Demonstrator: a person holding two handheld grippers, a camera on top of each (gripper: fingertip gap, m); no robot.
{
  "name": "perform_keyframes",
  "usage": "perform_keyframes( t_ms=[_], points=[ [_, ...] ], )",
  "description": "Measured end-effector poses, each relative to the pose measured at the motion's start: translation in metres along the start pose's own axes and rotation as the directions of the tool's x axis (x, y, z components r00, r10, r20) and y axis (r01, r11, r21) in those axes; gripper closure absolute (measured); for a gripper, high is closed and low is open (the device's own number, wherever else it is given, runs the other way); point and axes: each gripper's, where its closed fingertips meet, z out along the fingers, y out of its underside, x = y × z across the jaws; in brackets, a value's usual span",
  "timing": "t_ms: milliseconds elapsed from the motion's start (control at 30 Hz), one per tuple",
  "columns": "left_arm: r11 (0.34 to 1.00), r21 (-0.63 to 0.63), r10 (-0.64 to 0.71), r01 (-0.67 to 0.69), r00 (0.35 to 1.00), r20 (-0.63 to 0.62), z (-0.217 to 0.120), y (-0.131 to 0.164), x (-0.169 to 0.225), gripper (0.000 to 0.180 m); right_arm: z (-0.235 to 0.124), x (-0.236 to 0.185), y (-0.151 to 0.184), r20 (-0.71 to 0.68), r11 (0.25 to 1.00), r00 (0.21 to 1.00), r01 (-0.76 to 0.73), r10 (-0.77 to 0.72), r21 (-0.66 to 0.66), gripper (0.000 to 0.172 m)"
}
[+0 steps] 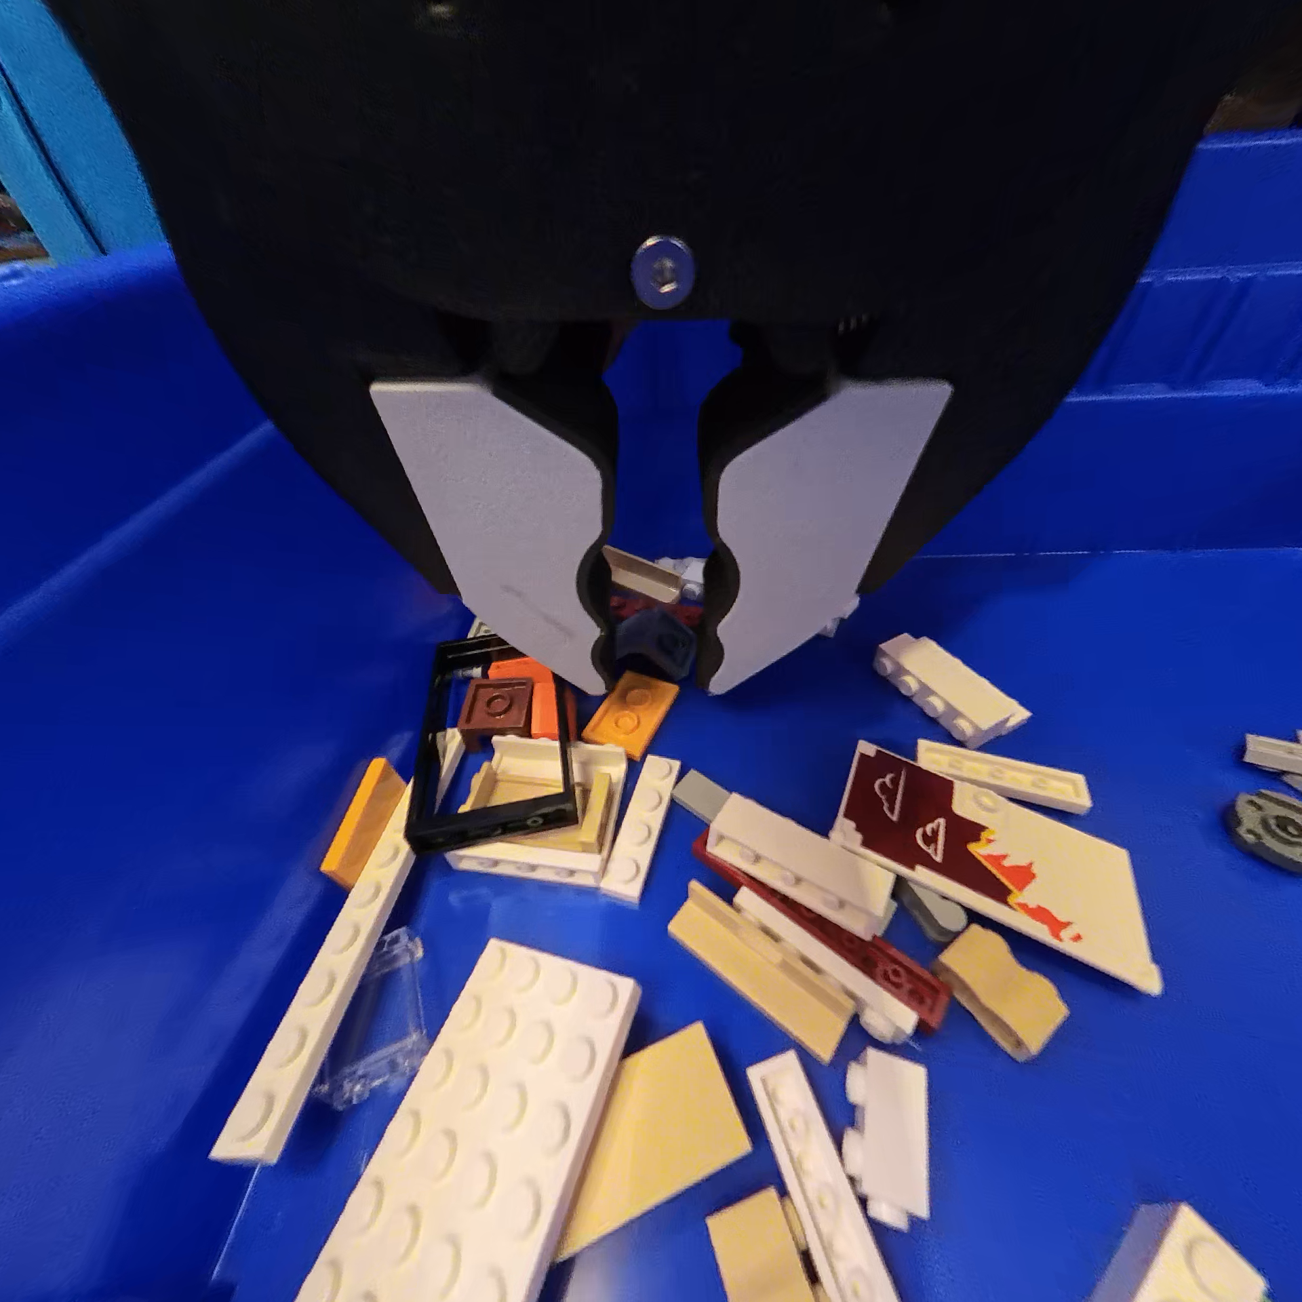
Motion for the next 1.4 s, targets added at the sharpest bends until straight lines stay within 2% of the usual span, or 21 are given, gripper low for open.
perform_keyframes(
  t_ms=[200,433,633,833,900,1033,1167,1400],
  points=[
    [1.000,-0.009,-0.002,0.002,1.000,-0.004,0.001,0.001,0.000,0.152,0.000,-0.002,-0.004,-0.004,1.000,1.000,0.024,-0.024,0.018,0.153],
    [1.000,0.000,0.001,-0.001,1.000,-0.008,0.000,0.000,0.001,0.152,-0.004,-0.033,-0.003,0.034,0.992,0.992,0.124,-0.125,0.018,0.152],
    [1.000,-0.006,0.000,0.000,1.000,-0.012,0.000,0.001,0.001,0.152,-0.008,-0.022,-0.011,-0.025,0.993,0.995,0.097,-0.096,0.064,0.141],
    [1.000,0.001,0.005,-0.005,1.000,-0.008,0.000,0.000,0.001,0.152,-0.003,-0.024,-0.015,0.063,0.997,0.997,0.031,-0.036,0.072,0.131],
    [1.000,0.003,0.006,-0.006,1.000,-0.008,0.000,0.000,0.001,0.152,-0.004,-0.023,-0.019,0.084,0.995,0.996,0.002,-0.010,0.096,0.133],
    [1.000,0.000,0.005,-0.005,1.000,-0.011,0.000,0.000,0.002,0.152,-0.003,-0.017,-0.021,0.090,0.993,0.995,-0.049,0.039,0.112,0.152],
    [1.000,0.007,0.006,-0.006,1.000,-0.016,-0.001,0.000,0.002,0.152,-0.004,-0.023,-0.021,0.078,0.993,0.997,-0.027,0.018,0.117,0.163],
    [1.000,0.007,0.008,-0.008,1.000,-0.024,-0.001,-0.001,0.003,0.152,-0.008,-0.029,-0.017,0.021,0.993,1.000,0.001,-0.004,0.117,0.161]
  ],
)
